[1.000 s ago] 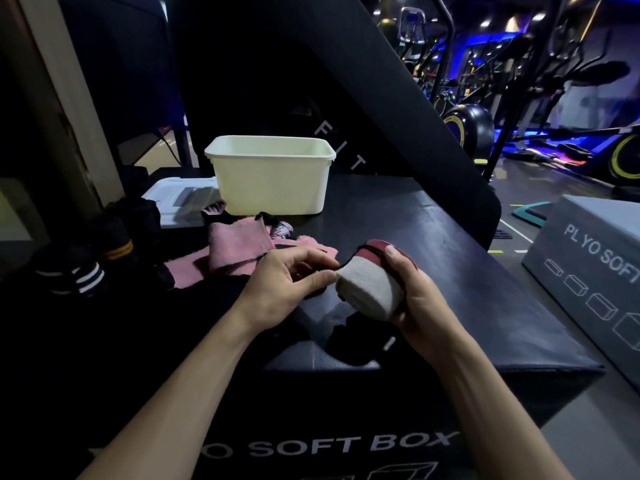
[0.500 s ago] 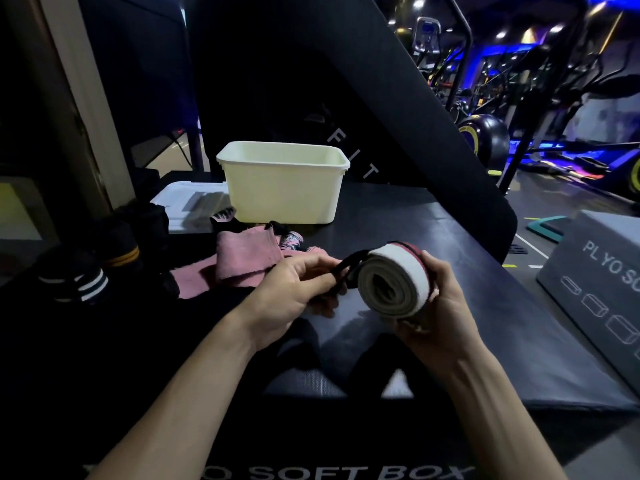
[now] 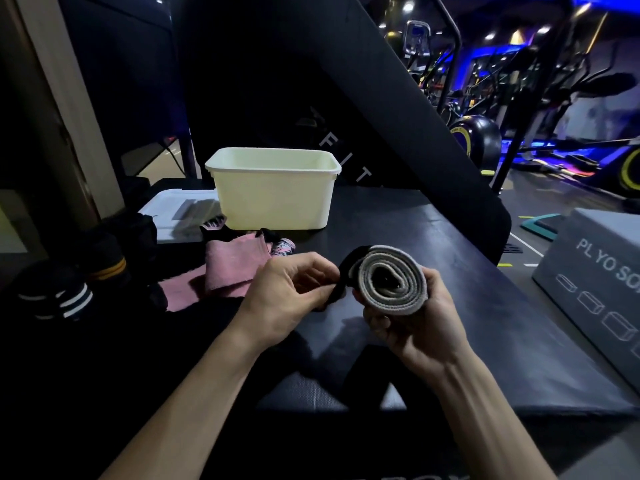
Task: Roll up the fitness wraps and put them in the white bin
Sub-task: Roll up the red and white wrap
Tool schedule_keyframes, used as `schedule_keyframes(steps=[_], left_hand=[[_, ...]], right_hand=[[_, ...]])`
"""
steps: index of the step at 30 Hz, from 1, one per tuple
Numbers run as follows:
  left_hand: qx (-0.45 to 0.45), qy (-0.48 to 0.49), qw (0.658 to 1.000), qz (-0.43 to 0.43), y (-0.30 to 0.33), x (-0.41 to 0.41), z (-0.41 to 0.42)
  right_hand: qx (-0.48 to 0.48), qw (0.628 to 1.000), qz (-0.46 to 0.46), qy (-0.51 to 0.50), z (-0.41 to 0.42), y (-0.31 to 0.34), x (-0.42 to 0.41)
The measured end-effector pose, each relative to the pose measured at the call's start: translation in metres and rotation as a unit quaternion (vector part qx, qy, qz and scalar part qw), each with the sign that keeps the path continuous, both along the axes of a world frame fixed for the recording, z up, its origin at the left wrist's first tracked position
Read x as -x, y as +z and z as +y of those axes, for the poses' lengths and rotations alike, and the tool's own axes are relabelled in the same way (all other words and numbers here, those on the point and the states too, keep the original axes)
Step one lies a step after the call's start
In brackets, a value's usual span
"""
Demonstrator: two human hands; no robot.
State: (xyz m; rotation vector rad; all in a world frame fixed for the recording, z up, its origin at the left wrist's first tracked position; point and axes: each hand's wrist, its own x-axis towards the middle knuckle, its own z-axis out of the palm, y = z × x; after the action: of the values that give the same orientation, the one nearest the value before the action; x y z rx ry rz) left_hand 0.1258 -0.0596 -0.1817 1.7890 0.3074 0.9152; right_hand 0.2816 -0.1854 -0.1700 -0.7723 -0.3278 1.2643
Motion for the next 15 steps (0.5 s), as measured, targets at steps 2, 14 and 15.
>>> schedule_keyframes(steps=[2,14,15], left_hand=[[-0.006,-0.020,1.000,-0.002,0.004,0.005,-0.001],[-0.205,0.019,0.978,-0.038,0.020,0.021,-0.034],[-0.220,0.026,0.974,-0.043,0.022,0.021,-0.035]], right_hand=[[0.001,1.000,-0.005,0.003,-0.001,0.000,0.001],[-0.051,0.996,0.069,0.030,-0.012,0.004,0.007],[-0.058,0.996,0.068,0.032,-0.013,0.005,0.009]])
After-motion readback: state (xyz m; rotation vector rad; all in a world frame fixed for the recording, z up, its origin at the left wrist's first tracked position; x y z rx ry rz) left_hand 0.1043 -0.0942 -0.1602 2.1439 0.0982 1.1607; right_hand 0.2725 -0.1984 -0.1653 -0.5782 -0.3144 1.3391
